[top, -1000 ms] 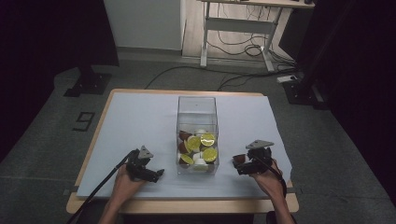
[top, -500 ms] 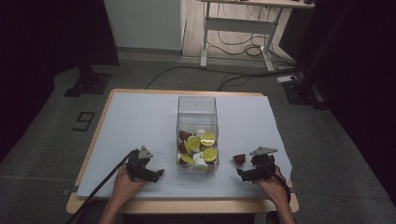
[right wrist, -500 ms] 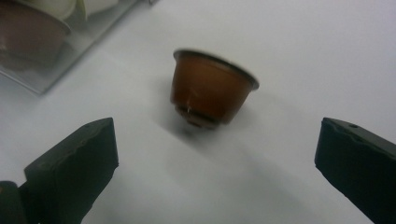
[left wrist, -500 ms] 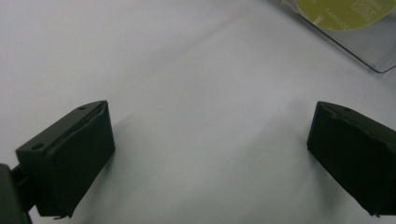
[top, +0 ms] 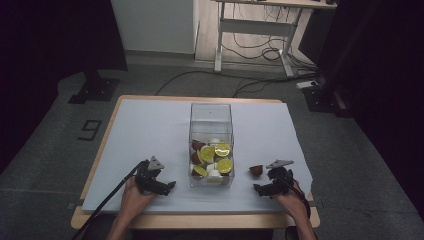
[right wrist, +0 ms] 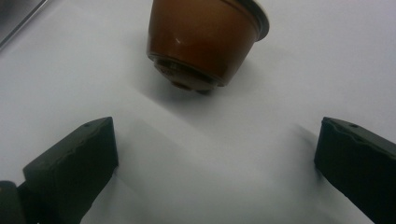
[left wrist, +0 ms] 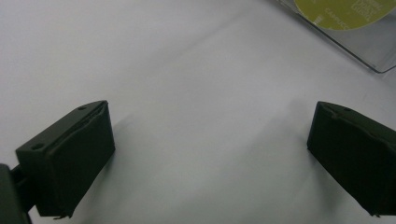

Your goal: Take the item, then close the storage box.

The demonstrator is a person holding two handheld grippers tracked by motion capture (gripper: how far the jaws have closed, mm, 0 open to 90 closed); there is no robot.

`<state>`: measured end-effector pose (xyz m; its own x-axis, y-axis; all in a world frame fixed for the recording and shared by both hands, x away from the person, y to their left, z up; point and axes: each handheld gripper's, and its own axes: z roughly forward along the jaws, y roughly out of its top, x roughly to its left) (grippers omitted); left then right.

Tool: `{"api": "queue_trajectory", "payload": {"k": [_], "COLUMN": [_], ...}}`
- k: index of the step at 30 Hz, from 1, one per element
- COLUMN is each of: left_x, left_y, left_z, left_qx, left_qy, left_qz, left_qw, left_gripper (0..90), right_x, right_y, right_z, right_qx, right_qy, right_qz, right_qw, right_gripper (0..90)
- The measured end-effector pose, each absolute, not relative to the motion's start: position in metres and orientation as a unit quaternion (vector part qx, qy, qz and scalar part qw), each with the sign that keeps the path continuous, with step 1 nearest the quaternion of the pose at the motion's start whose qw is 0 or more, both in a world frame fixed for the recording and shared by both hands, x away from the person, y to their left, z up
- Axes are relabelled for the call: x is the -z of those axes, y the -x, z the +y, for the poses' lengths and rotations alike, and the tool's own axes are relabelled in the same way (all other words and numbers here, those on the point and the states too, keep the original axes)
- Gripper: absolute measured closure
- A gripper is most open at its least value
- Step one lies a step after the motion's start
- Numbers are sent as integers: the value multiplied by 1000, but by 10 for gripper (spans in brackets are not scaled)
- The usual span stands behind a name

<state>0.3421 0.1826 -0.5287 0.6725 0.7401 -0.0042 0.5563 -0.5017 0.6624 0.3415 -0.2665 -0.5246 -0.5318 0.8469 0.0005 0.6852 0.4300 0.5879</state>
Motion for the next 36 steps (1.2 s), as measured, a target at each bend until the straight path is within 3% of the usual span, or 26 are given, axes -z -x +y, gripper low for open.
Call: {"api": "queue_trajectory", "payload": {"k": [26, 36], "left_x": [526, 518], "left_y": [-337, -329], "left_z": [181, 178], "left_qx": [-143, -128], "left_qy": [-854, -850], "left_qz": [377, 360], "left_qw": [330, 364], "left_gripper": [45, 53], "right_x": [520, 503], "right_y": [-341, -335], "right_z": [-269, -266], "right_qx": [-269, -302], "right_qy": [-462, -451], "right_qz": [832, 821], "right_qw": [149, 177], "right_gripper": [5, 42]}}
